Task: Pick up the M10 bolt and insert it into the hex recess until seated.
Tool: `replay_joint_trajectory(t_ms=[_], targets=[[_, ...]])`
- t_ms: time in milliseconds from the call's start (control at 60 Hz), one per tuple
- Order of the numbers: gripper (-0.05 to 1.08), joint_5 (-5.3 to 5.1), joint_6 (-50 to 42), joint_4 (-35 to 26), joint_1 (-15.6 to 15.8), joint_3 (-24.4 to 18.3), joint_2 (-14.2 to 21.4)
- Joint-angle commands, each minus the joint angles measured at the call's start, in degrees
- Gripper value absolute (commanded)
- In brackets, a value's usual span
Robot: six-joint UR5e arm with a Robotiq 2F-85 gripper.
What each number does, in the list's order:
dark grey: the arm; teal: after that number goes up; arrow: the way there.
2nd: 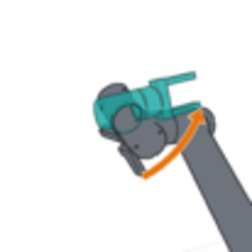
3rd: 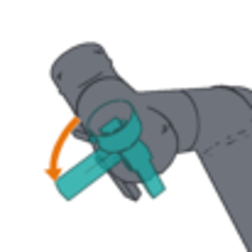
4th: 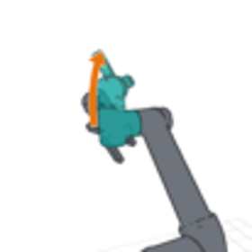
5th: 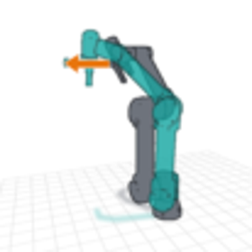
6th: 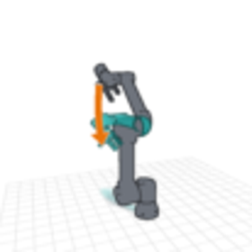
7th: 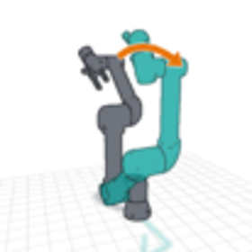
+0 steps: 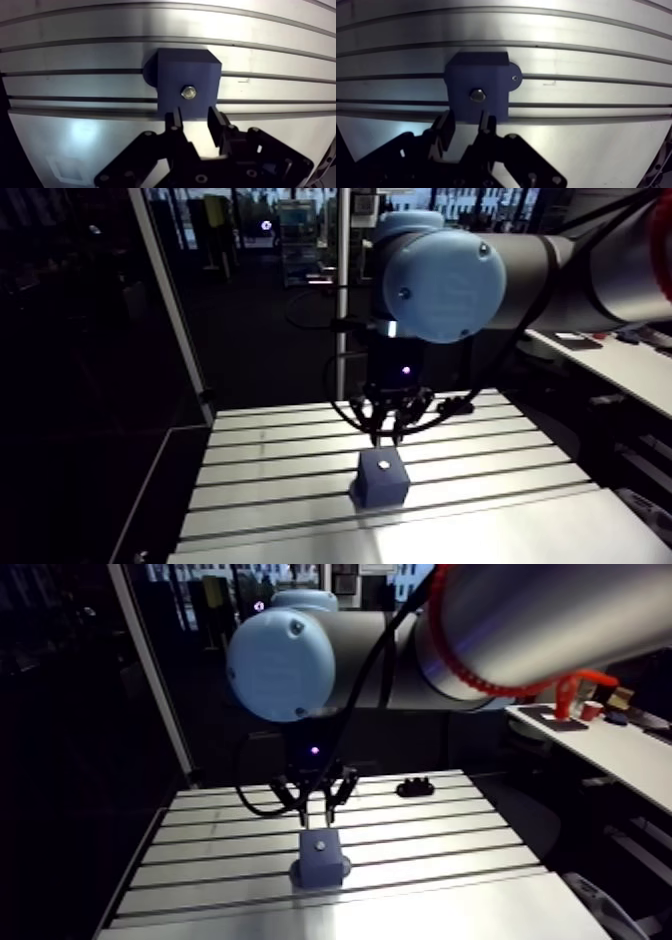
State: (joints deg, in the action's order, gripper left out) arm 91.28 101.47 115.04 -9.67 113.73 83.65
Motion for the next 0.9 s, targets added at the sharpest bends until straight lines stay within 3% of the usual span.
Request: replay_joint_trajectory(t_ms=[17, 900], targets=[[1.08, 0.01, 0.0, 2.2, 0.1, 1.2, -0.2], [1.08, -0.18, 1.5, 5.8, -0.1, 4.2, -1.6]])
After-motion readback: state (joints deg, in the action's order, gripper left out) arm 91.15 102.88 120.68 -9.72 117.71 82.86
